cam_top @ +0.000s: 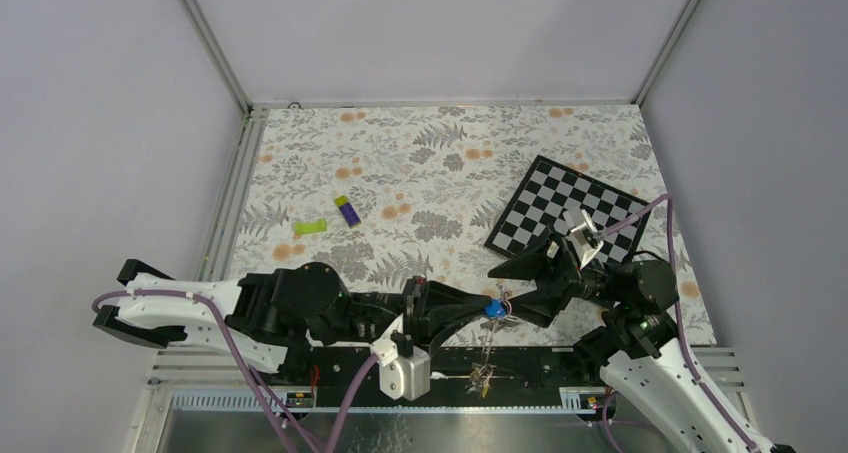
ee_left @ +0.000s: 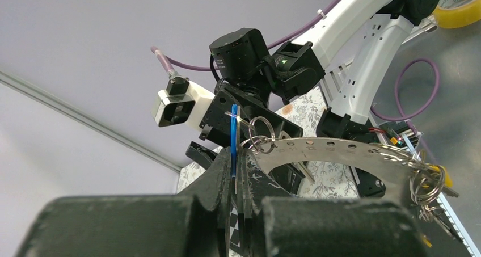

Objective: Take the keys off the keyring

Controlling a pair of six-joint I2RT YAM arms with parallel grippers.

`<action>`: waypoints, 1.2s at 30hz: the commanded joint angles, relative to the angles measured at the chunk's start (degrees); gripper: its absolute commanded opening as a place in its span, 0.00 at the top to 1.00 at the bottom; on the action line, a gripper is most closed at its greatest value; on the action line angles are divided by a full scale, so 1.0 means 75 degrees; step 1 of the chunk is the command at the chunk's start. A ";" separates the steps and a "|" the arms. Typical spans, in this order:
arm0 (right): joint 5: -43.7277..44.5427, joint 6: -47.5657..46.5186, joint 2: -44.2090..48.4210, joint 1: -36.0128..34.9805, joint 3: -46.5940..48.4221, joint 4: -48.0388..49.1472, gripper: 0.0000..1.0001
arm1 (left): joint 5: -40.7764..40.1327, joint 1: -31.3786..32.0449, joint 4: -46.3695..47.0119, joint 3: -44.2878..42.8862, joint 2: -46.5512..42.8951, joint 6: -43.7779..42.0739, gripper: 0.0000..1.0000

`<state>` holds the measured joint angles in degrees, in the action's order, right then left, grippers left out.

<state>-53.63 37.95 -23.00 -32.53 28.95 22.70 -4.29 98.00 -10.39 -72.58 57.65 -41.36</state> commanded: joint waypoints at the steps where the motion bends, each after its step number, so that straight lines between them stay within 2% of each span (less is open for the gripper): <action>1: -0.0002 -0.0030 -0.0045 -0.0032 -0.0064 0.0461 0.31 | -0.0019 0.0015 0.0879 -0.0154 -0.0010 -0.0086 1.00; 2: -0.0034 -0.0031 -0.0046 -0.0032 -0.0063 0.0462 0.39 | -0.0030 0.0023 0.0873 -0.0155 -0.0019 -0.0092 1.00; 5: -0.0097 -0.0241 0.0055 -0.0033 -0.0012 0.0105 0.51 | -0.0067 0.0023 0.0850 -0.0144 -0.0053 -0.0078 1.00; 10: 0.0107 -0.1299 0.0349 -0.0031 0.0467 -0.1597 0.73 | -0.0161 0.0023 0.0744 -0.0093 -0.0226 -0.0004 1.00; 17: 0.1004 -0.2884 0.0600 -0.0032 0.1382 -0.3760 0.99 | -0.0261 0.0024 0.0750 0.0152 -0.0567 0.0127 1.00; 25: 0.2414 -0.4783 0.0294 -0.0027 0.2833 -0.5076 1.00 | -0.0575 0.0024 0.0883 0.0767 -0.0946 0.0542 0.98; 30: 0.2522 -0.6044 -0.0359 -0.0033 0.4168 -0.6327 1.00 | -0.0925 0.0024 0.0969 0.1184 -0.1180 0.1037 0.78; 36: 0.2587 -0.6865 -0.0819 -0.0032 0.5126 -0.7141 1.00 | -0.1202 0.0024 0.1508 0.1833 -0.1344 0.1478 0.66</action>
<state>-35.99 -6.79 -27.09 -32.53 62.67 -27.33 -10.70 97.97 -5.82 -61.17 48.77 -33.93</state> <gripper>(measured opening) 0.356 0.318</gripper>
